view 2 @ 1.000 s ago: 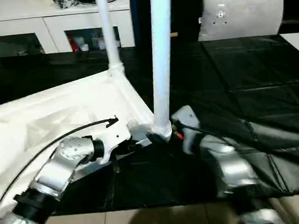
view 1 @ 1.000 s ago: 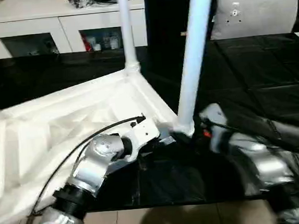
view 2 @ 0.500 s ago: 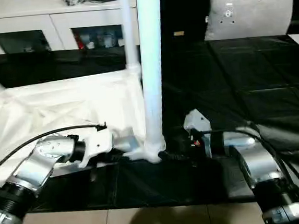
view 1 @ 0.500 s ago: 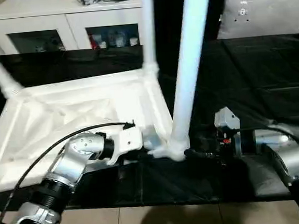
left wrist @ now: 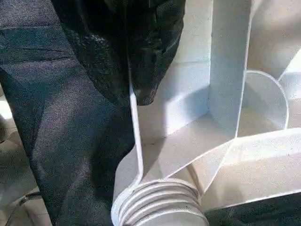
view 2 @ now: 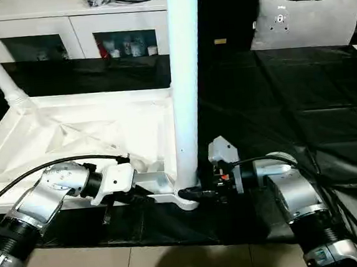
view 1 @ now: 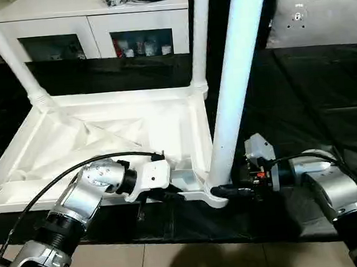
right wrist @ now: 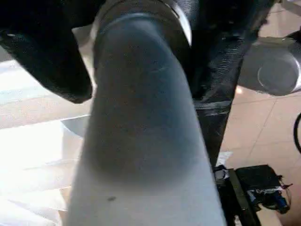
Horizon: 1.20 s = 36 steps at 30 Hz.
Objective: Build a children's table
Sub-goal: Rotate leg to tighten
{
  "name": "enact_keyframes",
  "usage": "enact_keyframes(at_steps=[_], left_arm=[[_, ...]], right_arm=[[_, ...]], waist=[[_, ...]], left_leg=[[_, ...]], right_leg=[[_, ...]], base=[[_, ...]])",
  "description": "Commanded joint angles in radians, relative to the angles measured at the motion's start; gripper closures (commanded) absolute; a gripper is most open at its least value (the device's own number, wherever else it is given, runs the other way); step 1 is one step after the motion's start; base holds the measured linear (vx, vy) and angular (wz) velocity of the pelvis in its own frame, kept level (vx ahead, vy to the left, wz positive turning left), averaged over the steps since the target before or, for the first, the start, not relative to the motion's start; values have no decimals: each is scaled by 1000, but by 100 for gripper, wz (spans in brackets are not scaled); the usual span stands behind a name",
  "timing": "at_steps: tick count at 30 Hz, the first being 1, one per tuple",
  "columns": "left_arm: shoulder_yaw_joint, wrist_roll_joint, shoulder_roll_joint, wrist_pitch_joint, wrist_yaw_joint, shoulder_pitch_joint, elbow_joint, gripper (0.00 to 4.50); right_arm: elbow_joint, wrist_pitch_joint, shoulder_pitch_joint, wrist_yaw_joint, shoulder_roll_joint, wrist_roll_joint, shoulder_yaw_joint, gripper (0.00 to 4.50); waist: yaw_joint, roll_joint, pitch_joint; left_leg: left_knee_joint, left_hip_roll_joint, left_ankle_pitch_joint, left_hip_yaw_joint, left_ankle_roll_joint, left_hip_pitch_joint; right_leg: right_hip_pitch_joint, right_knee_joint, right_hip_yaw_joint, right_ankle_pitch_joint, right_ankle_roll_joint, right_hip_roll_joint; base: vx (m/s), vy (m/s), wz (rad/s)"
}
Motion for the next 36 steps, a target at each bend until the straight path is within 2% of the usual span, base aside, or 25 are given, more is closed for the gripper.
enact_keyframes(at_steps=[1, 7, 20, 22, 23, 25, 27, 28, 29, 31, 33, 34, 35, 36], left_arm=[[-35, 9, 1, -38, -46, -14, -20, 450], [-41, 14, 7, -18, -45, -8, -31, 450], [-32, 6, 2, 11, -32, -1, -38, 450], [-15, -1, -8, 48, -1, 6, -45, 450], [16, -10, -35, 137, 70, 13, -70, 450], [28, -13, -51, 196, 107, 19, -94, 450], [43, -20, -77, 248, 153, 31, -124, 450], [56, -24, -109, 298, 205, 44, -154, 450], [56, -24, -109, 298, 205, 44, -154, 450], [76, -14, -185, 373, 318, 52, -184, 450], [81, 8, -246, 423, 404, 48, -196, 450], [80, 25, -276, 440, 449, 41, -194, 450], [77, 42, -299, 447, 485, 32, -187, 450], [75, 58, -320, 455, 522, 22, -181, 450]], right_arm=[[24, -9, -25, -5, -2, -6, 2, 151], [39, -3, -22, 0, 12, -11, 15, 186], [35, -3, -2, -22, 25, -12, 22, 194], [24, 17, 10, -45, 37, -8, 18, 194], [14, 60, 31, -137, 75, -18, 8, 194], [18, 75, 37, -209, 101, -39, 5, 194], [30, 107, 36, -288, 138, -51, -4, 194], [44, 124, 34, -358, 176, -56, -16, 194], [44, 124, 34, -358, 176, -56, -16, 194], [84, 148, 17, -489, 256, -53, -47, 194], [122, 170, -6, -600, 321, -48, -79, 194], [154, 178, -26, -670, 353, -53, -98, 194], [185, 181, -46, -727, 375, -57, -114, 194], [214, 182, -64, -776, 393, -63, -125, 194]], waist=[[-3, -8, -62], [-3, -10, -62], [-6, -11, -62], [-7, -11, -60], [-8, -7, -60], [-15, -4, -54], [-24, -5, -52], [-32, -2, -50], [-40, -3, -48], [-52, -5, -49], [-60, -5, -47], [-64, -6, -48], [-69, -1, -49], [-71, -3, -48]], left_leg=[[-62, 23, -142, 7, 69, -5], [-62, 23, -136, 6, 69, -6], [-62, 22, -139, 6, 66, -6], [-63, 22, -153, 7, 62, -6], [-64, 22, -159, 6, 58, -5], [-71, 20, -202, 3, 38, -2], [-74, 17, -226, 1, 23, -3], [-76, 18, -245, -1, 15, -3], [-76, 16, -261, -3, 12, -2], [-77, 14, -263, -4, 10, -5], [-74, 10, -269, -3, 12, 0], [-74, 9, -264, -4, 15, -2], [-73, 9, -256, -3, 17, -2], [-73, 8, -258, -3, 18, -2]], right_leg=[[60, -70, 52, -204, -188, -66], [60, -70, 52, -220, -179, -66], [60, -69, 51, -212, -183, -65], [59, -73, 52, -239, -176, -66], [59, -72, 52, -247, -176, -66], [58, -83, 50, -330, -156, -67], [57, -88, 48, -384, -137, -65], [57, -90, 47, -411, -126, -66], [55, -96, 45, -432, -119, -65], [56, -95, 45, -438, -113, -64], [50, -102, 43, -459, -112, -64], [53, -102, 43, -460, -108, -64], [49, -101, 45, -445, -111, -62], [49, -104, 44, -447, -110, -61]], base=[[0, 0, 0], [0, 0, 0], [0, 0, 0], [0, 0, 0], [0, 0, 0], [0, 0, 0], [0, 0, 0], [0, 0, 0], [0, 0, 0], [0, 0, 0], [0, 0, 0], [0, 0, 0], [0, 0, 0], [0, 0, 0]])
